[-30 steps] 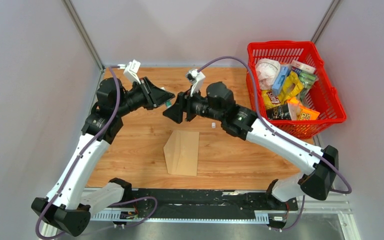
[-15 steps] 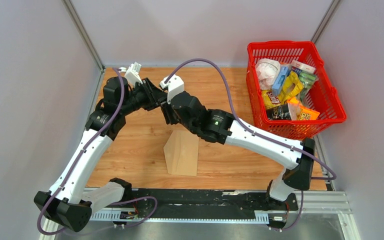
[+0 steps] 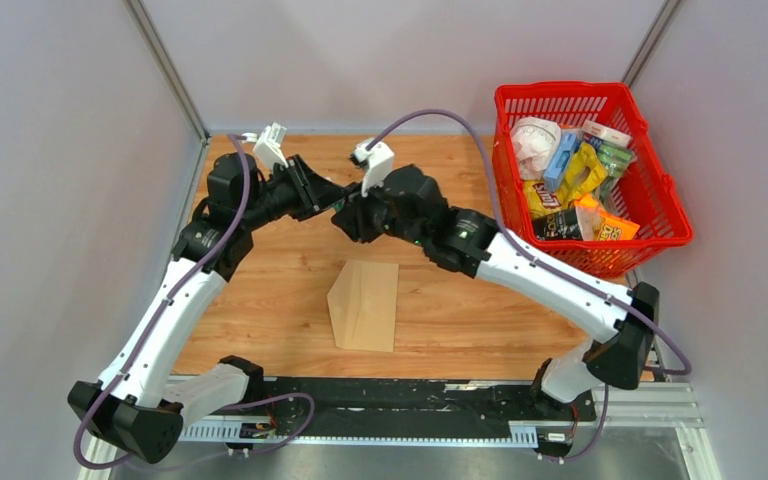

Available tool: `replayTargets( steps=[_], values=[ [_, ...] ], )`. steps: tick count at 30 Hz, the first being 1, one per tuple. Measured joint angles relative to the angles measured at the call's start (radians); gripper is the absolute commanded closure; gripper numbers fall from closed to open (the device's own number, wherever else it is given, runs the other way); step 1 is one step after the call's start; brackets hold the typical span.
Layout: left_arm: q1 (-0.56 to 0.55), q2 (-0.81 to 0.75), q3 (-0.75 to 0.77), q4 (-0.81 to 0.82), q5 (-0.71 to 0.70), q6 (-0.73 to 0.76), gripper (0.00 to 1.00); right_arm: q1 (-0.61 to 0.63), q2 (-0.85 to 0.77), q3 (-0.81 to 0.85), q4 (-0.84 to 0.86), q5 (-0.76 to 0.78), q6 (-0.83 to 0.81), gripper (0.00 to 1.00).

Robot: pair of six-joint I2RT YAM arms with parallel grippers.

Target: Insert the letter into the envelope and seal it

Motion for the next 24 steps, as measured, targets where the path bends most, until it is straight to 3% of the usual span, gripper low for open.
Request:
replayTargets(
  steps=[7, 12, 14, 17, 18, 20, 24],
  values=[
    [-0.013, 0.000, -0.011, 0.145, 0.160, -0.002, 1.00, -0.211, -0.151, -0.253, 0.319, -0.550, 0.207, 0.96],
    [-0.006, -0.005, -0.036, 0.267, 0.290, -0.003, 1.00, -0.278, -0.163, -0.356, 0.570, -0.776, 0.381, 0.95],
    [-0.004, -0.009, -0.044, 0.310, 0.331, -0.009, 1.00, -0.286, -0.162, -0.371, 0.633, -0.825, 0.428, 0.85],
    [-0.002, -0.021, -0.048, 0.356, 0.365, -0.011, 1.00, -0.289, -0.161, -0.371, 0.674, -0.862, 0.455, 0.51],
    [-0.002, -0.026, -0.048, 0.359, 0.371, -0.007, 1.00, -0.289, -0.163, -0.368, 0.671, -0.858, 0.452, 0.45],
    [-0.002, -0.036, -0.047, 0.353, 0.370, 0.005, 1.00, -0.280, -0.168, -0.358, 0.617, -0.826, 0.424, 0.38],
    [-0.003, -0.036, -0.015, 0.259, 0.304, 0.044, 1.00, -0.225, -0.190, -0.307, 0.418, -0.639, 0.309, 0.38]
  ],
)
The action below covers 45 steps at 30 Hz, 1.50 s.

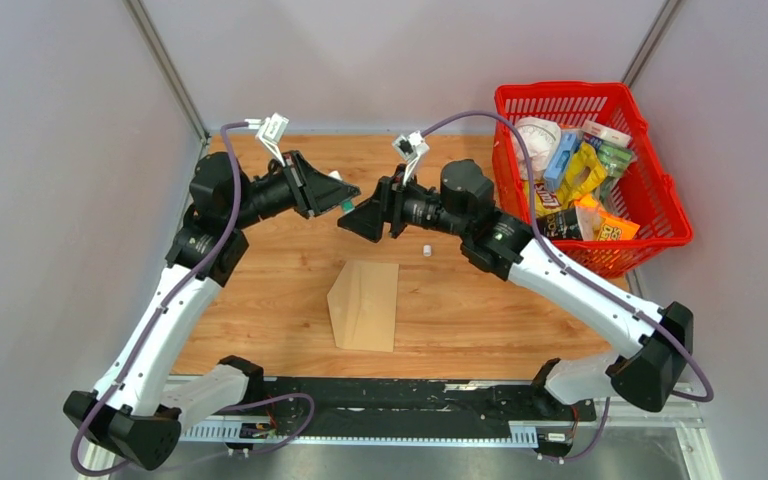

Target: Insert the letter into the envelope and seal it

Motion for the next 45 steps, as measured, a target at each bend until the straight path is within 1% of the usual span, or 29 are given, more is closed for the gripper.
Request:
replayTargets(
  steps=[3, 6, 7, 8, 12, 15, 21, 22, 23, 29, 31, 34, 36, 41, 45],
  values=[
    [0.000, 0.018, 0.045, -0.095, -0.080, 0.010, 1.00, 0.087, -0.006, 0.071, -0.147, 0.236, -0.101, 0.38],
    [0.000, 0.053, 0.091, -0.164, -0.153, 0.011, 1.00, 0.175, -0.003, 0.131, -0.242, 0.450, -0.187, 0.39],
    [0.000, 0.062, 0.096, -0.177, -0.167, 0.010, 1.00, 0.201, 0.007, 0.161, -0.278, 0.542, -0.225, 0.40],
    [0.000, 0.073, 0.098, -0.194, -0.188, 0.007, 1.00, 0.220, 0.010, 0.167, -0.285, 0.562, -0.233, 0.40],
    [0.000, 0.108, 0.098, -0.240, -0.224, 0.000, 1.00, 0.284, 0.084, 0.271, -0.366, 0.769, -0.306, 0.44],
    [0.000, 0.119, 0.098, -0.261, -0.243, -0.004, 1.00, 0.311, 0.145, 0.332, -0.417, 0.880, -0.344, 0.45],
    [0.000, 0.119, 0.099, -0.264, -0.254, -0.013, 1.00, 0.336, 0.237, 0.422, -0.507, 1.013, -0.391, 0.48],
    [0.000, 0.119, 0.099, -0.264, -0.254, -0.014, 1.00, 0.338, 0.244, 0.426, -0.516, 1.025, -0.396, 0.51],
    [0.000, 0.119, 0.099, -0.264, -0.253, -0.016, 1.00, 0.340, 0.247, 0.427, -0.524, 1.033, -0.400, 0.54],
    [0.000, 0.119, 0.099, -0.258, -0.249, -0.023, 1.00, 0.343, 0.248, 0.434, -0.546, 1.043, -0.420, 0.83],
    [0.000, 0.119, 0.099, -0.256, -0.237, -0.021, 1.00, 0.347, 0.248, 0.434, -0.547, 1.043, -0.427, 0.89],
    [0.005, 0.119, 0.096, -0.244, -0.216, -0.014, 1.00, 0.336, 0.238, 0.423, -0.533, 1.000, -0.428, 0.93],
    [0.006, 0.117, 0.083, -0.221, -0.190, -0.010, 1.00, 0.314, 0.204, 0.377, -0.498, 0.934, -0.413, 0.93],
    [0.003, 0.108, 0.027, -0.107, -0.090, -0.002, 1.00, 0.218, 0.079, 0.216, -0.389, 0.672, -0.315, 0.95],
    [0.003, 0.093, -0.011, -0.014, -0.007, 0.005, 1.00, 0.149, -0.001, 0.091, -0.259, 0.465, -0.228, 0.95]
  ],
)
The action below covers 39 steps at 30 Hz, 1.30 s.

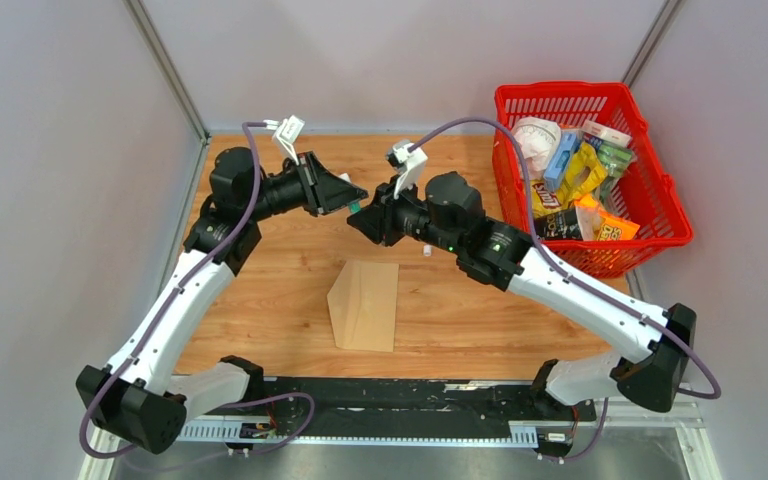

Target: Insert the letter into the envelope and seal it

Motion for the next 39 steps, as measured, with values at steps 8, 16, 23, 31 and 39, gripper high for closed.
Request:
replayTargets(
  steps=[8, 16, 23, 31, 39],
  values=[
    [0.008, -0.048, -0.050, 0.180, 0.135, -0.008, 1.00, -0.039, -0.055, -0.091, 0.177, -0.216, 0.098, 0.96],
    [0.015, -0.074, -0.072, 0.323, 0.223, -0.037, 1.00, -0.050, -0.055, -0.106, 0.282, -0.349, 0.161, 0.95],
    [0.014, -0.085, -0.071, 0.340, 0.228, -0.040, 1.00, -0.048, -0.056, -0.104, 0.295, -0.360, 0.162, 0.43],
    [0.000, -0.051, 0.046, 0.006, -0.058, 0.011, 1.00, 0.058, -0.050, -0.014, 0.029, 0.041, 0.042, 0.35],
    [0.000, 0.021, 0.124, -0.175, -0.240, -0.007, 1.00, 0.190, 0.080, 0.197, -0.111, 0.432, -0.098, 0.35]
  ],
)
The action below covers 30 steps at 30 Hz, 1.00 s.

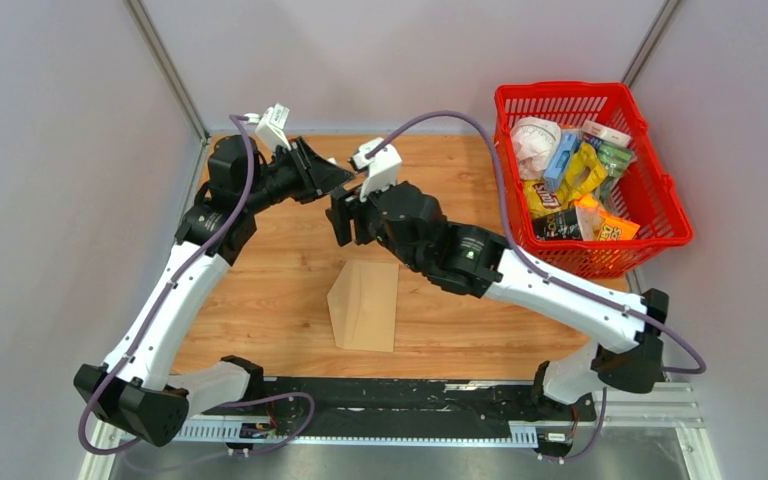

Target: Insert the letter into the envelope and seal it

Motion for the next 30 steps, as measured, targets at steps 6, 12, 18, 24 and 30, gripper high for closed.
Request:
replayTargets(
  steps=[6, 12, 18, 24, 30],
  values=[
    [0.000, 0.017, 0.000, -0.050, -0.045, -0.016, 1.00, 0.025, 0.166, 0.161, -0.106, 0.138, -0.061, 0.37],
    [0.000, 0.017, 0.001, -0.057, -0.048, -0.021, 1.00, 0.025, 0.224, 0.213, -0.177, 0.184, -0.099, 0.55],
    [0.001, 0.016, 0.001, -0.056, -0.048, -0.020, 1.00, 0.017, 0.228, 0.232, -0.184, 0.179, -0.104, 0.89],
    [0.002, 0.010, -0.011, -0.021, -0.018, -0.016, 1.00, -0.082, 0.134, 0.114, -0.100, -0.072, -0.009, 0.92],
    [-0.011, 0.003, -0.060, 0.122, 0.156, -0.014, 1.00, -0.270, -0.074, -0.209, 0.195, -0.571, 0.185, 0.93]
  ],
)
